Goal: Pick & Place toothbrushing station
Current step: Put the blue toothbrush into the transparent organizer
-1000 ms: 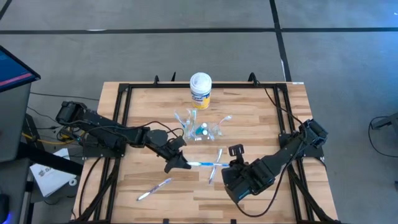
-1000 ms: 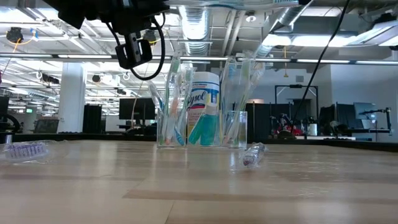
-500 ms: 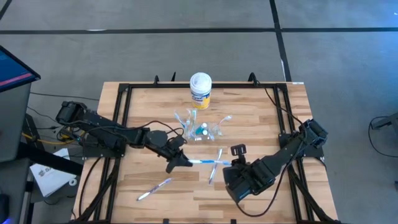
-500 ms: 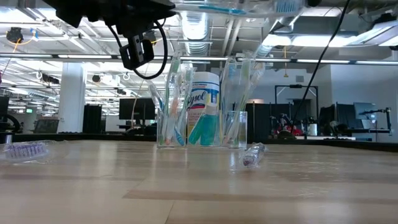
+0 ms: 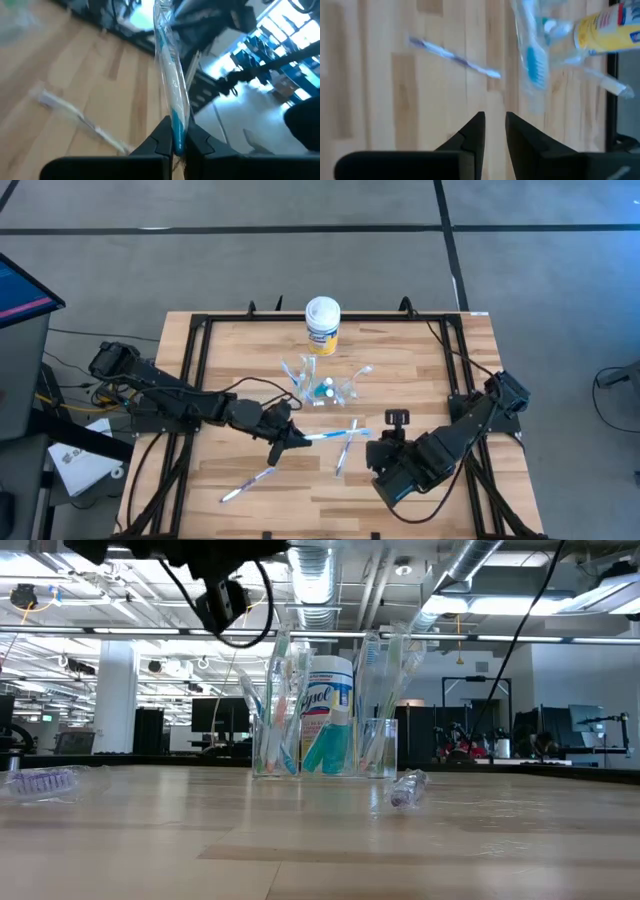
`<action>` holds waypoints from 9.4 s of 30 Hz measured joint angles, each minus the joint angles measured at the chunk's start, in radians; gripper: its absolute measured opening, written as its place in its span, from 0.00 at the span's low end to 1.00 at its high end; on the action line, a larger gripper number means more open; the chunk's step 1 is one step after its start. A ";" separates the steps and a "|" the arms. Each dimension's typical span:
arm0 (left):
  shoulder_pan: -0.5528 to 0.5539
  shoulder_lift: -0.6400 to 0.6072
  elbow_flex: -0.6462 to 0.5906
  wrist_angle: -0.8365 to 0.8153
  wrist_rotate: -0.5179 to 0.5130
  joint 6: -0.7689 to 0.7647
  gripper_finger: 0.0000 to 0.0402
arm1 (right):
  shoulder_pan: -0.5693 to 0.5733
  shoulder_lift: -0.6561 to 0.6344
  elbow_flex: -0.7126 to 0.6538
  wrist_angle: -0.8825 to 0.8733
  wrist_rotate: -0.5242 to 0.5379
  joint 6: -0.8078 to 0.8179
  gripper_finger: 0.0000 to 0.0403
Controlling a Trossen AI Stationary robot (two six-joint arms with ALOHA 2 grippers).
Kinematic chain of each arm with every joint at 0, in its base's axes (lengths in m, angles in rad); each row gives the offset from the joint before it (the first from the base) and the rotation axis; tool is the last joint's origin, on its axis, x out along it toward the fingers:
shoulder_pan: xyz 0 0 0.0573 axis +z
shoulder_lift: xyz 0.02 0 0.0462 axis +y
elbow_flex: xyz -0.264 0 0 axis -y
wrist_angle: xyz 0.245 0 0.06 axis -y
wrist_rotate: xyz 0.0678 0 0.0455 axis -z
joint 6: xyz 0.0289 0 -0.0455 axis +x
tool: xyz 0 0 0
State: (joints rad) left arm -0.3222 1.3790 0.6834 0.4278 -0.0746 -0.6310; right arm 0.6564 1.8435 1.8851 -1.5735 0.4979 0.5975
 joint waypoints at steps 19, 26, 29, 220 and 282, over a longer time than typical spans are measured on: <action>-0.250 -0.135 0.000 0.030 -0.548 0.327 0.01 | 0.181 0.004 0.041 0.151 0.544 0.174 0.17; -0.299 -0.135 0.000 0.059 -0.608 0.389 0.01 | 0.173 0.012 -0.002 0.385 0.585 0.049 0.17; -0.316 -0.135 0.000 0.083 -0.625 0.417 0.01 | 0.170 0.015 -0.053 0.567 0.550 -0.099 0.17; -0.325 -0.091 -0.001 0.131 -0.748 0.571 0.29 | -0.627 -0.613 -1.136 1.752 -0.012 -0.475 0.02; -0.325 -0.091 -0.001 0.129 -0.747 0.563 0.29 | -0.676 -0.346 -1.136 1.860 -0.158 -0.467 0.26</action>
State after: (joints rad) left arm -0.6476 1.2884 0.6827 0.5564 -0.8215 -0.0681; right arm -0.0200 1.4975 0.7486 0.2864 0.3401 0.1302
